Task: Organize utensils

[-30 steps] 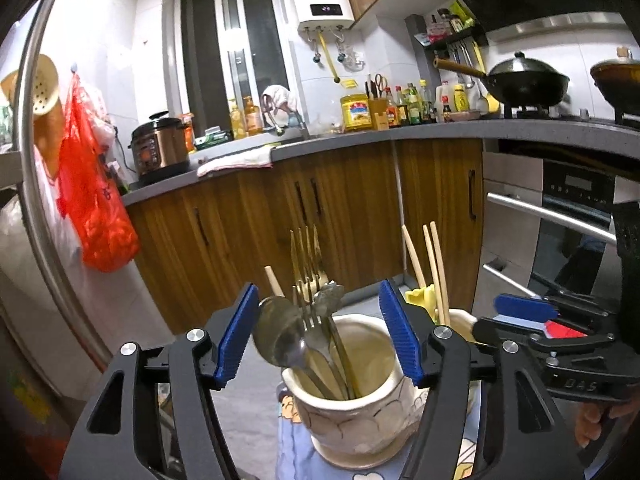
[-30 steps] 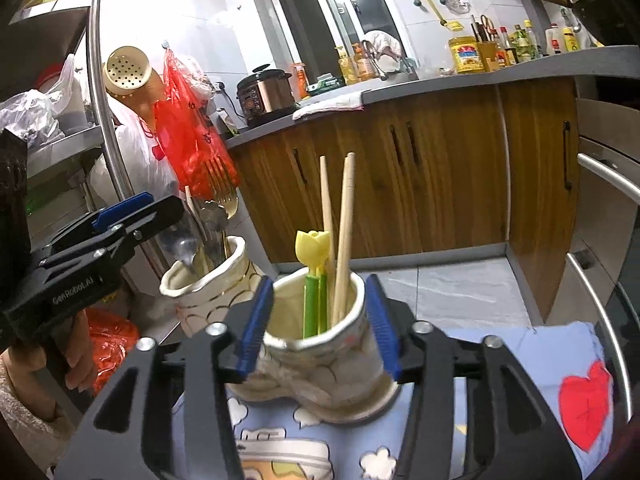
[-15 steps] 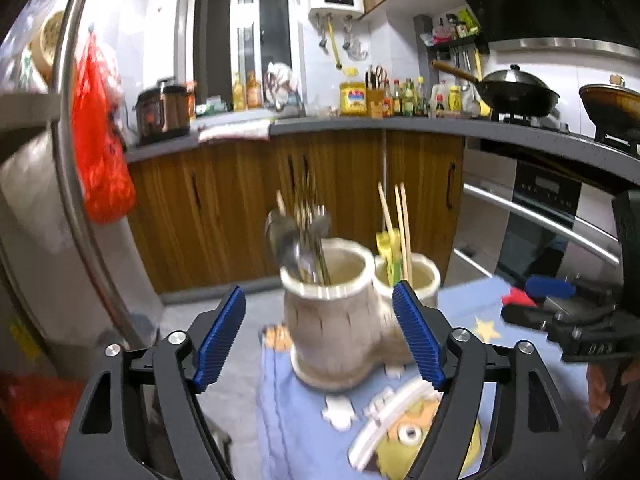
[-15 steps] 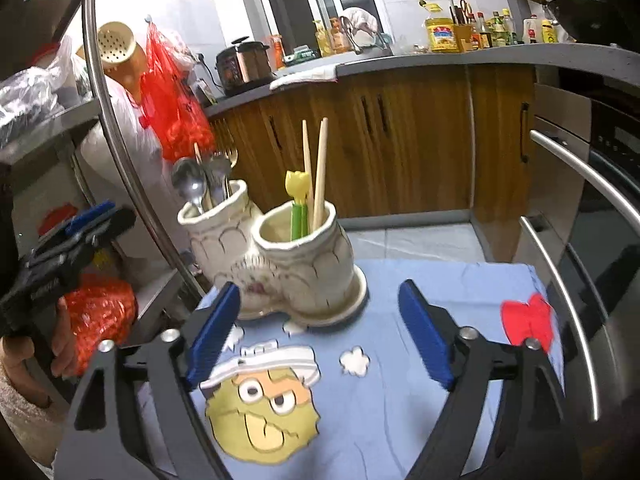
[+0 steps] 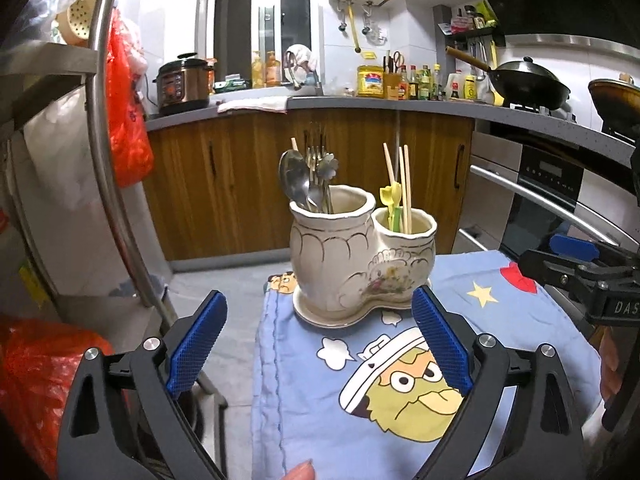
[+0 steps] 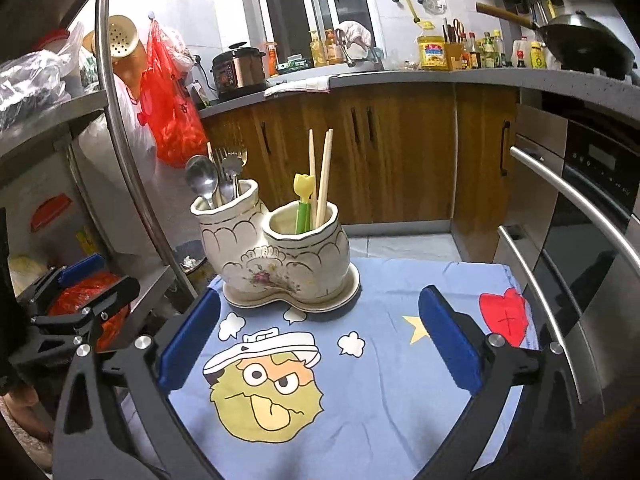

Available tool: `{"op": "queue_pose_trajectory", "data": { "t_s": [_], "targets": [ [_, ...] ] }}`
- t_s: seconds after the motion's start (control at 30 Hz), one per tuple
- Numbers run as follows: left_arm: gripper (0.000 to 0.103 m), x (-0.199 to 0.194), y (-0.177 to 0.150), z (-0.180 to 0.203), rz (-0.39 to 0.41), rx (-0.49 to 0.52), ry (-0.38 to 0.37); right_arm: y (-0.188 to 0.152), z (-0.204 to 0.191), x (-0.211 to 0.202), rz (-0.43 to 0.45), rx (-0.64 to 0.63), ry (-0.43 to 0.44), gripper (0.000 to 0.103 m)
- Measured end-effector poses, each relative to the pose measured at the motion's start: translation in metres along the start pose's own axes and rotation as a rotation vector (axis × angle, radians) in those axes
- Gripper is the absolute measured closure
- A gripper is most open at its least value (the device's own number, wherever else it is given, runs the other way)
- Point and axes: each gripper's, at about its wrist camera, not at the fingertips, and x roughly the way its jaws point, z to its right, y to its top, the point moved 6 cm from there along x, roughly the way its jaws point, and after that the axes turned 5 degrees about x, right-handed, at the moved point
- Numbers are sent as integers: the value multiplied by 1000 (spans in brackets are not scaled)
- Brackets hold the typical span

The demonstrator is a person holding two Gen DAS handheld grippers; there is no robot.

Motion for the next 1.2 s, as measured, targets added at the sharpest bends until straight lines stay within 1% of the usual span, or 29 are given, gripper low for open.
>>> {"op": "queue_pose_trajectory", "data": {
  "t_s": [0.67,1.2],
  "targets": [
    [10,-2,0,4,-9,2,-16,-1,0,-4,-1,-3,-3,5],
    [10,-1,0,8,-14,4,-18,-3,4,-1,-22,11,-3,5]
  ]
}}
